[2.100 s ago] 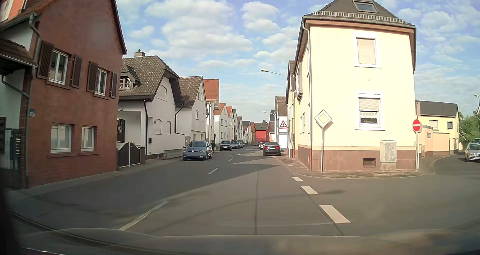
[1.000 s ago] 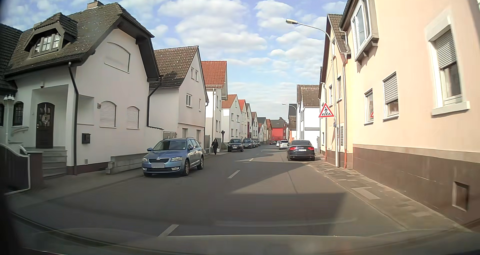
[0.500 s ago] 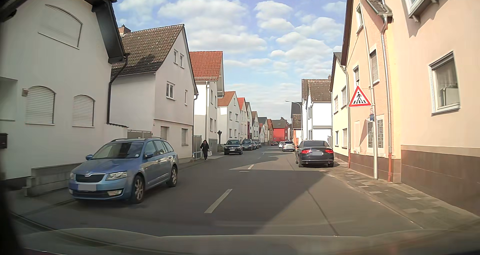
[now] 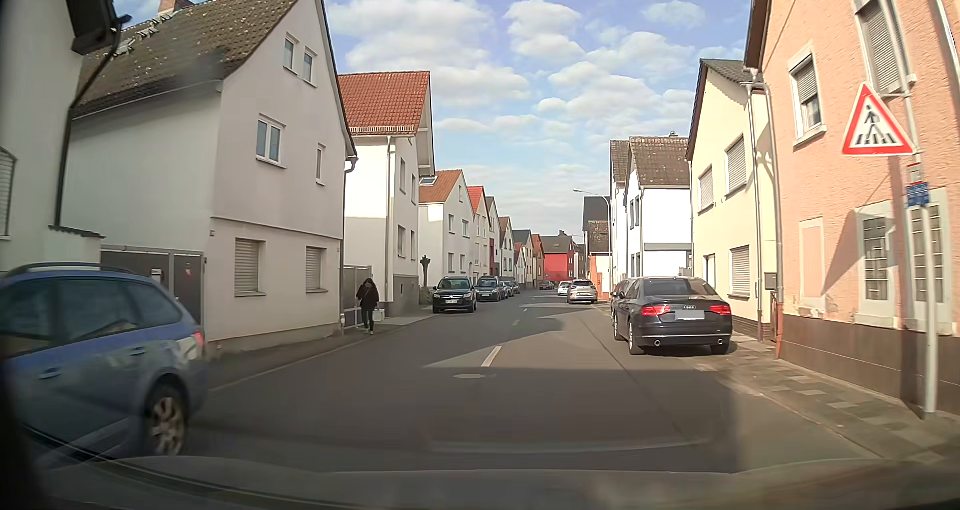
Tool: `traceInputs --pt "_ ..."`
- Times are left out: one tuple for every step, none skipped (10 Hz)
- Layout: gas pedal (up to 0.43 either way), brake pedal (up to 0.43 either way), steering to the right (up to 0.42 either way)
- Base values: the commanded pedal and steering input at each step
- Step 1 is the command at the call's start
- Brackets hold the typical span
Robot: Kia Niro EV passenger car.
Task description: Follow the waypoints while adhering to traffic rules and regulations
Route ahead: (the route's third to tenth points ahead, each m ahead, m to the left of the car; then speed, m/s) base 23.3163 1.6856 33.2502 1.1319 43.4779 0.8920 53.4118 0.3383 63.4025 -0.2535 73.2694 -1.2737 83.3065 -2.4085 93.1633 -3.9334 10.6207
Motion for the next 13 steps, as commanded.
traceInputs --pt "0.059 0.03 0.012" --pt "0.047 0.03 0.013" --pt "0.047 0.03 0.014" --pt "0.047 0.024 0.016" --pt "0.047 0.03 0.018" --pt "0.047 0.03 0.019" --pt "0.047 0.03 0.019" --pt "0.039 0.03 0.019" --pt "0.047 0.03 0.018" --pt "0.047 0.024 0.015" --pt "0.047 0.03 0.014" --pt "0.047 0.024 0.009" --pt "0.047 0.03 0.008"
